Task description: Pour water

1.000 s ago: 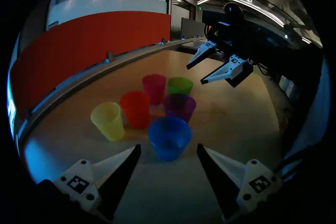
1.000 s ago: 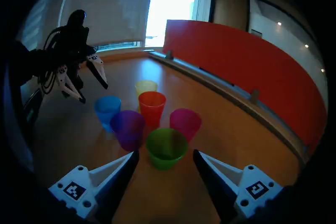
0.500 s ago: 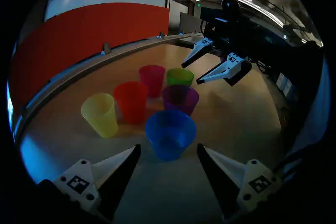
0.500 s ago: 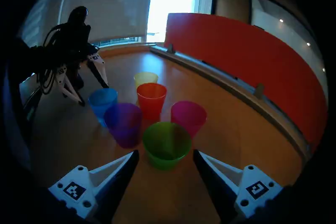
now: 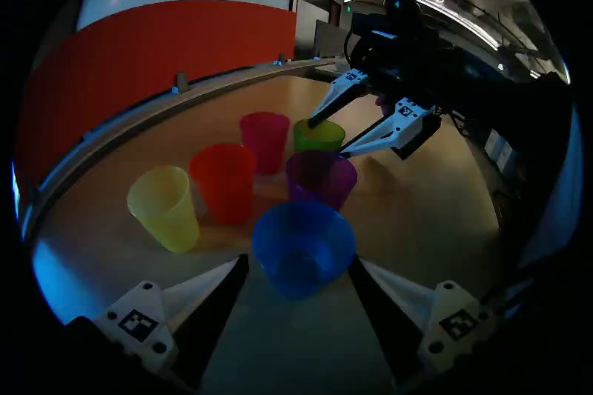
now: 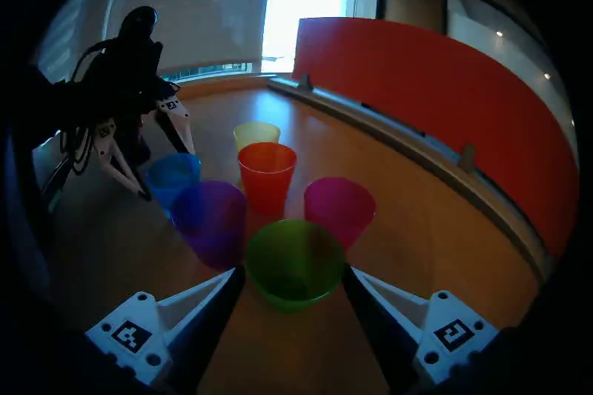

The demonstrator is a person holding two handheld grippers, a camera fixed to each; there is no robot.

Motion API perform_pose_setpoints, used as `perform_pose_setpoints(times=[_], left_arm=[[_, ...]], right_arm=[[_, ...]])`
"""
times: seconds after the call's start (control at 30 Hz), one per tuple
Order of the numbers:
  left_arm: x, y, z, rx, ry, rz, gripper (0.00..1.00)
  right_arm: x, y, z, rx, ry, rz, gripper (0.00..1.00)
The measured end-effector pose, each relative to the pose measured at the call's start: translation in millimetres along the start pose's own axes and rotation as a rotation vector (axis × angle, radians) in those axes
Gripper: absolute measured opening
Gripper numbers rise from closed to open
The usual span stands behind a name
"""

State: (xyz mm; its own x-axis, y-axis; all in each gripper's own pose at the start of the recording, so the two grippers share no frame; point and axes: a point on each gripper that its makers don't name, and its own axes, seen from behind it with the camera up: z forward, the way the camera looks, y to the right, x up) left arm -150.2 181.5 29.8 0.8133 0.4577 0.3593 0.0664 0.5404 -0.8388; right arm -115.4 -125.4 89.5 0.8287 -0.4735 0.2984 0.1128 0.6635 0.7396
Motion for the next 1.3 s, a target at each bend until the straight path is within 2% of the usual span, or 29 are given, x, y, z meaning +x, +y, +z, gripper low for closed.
perform_pose_setpoints(times=[0.4,0.7,0.83,0.9,0.97,1.3], left_arm=[[3,-1.5,15.2,0.0,0.002,0.019,0.99],[7,0.5,18.5,-0.006,0.013,0.001,0.99],[8,2.7,19.7,-0.016,0.021,-0.001,0.96],[8,2.9,20.1,-0.017,0.024,-0.001,0.89],[9,2.4,20.2,-0.014,0.026,-0.001,0.87],[8,1.6,16.6,-0.015,0.025,-0.029,0.87]], right_arm=[[0,2,11.6,0.002,0.002,0.01,1.0],[0,2,13.5,0.004,0.009,0.012,0.99],[0,3,14.2,0.006,0.008,0.017,0.95],[0,3,14.5,0.007,0.008,0.021,0.94],[0,3,14.6,0.007,0.008,0.023,0.93],[2,2,11.4,0.018,0.015,0.044,0.92]])
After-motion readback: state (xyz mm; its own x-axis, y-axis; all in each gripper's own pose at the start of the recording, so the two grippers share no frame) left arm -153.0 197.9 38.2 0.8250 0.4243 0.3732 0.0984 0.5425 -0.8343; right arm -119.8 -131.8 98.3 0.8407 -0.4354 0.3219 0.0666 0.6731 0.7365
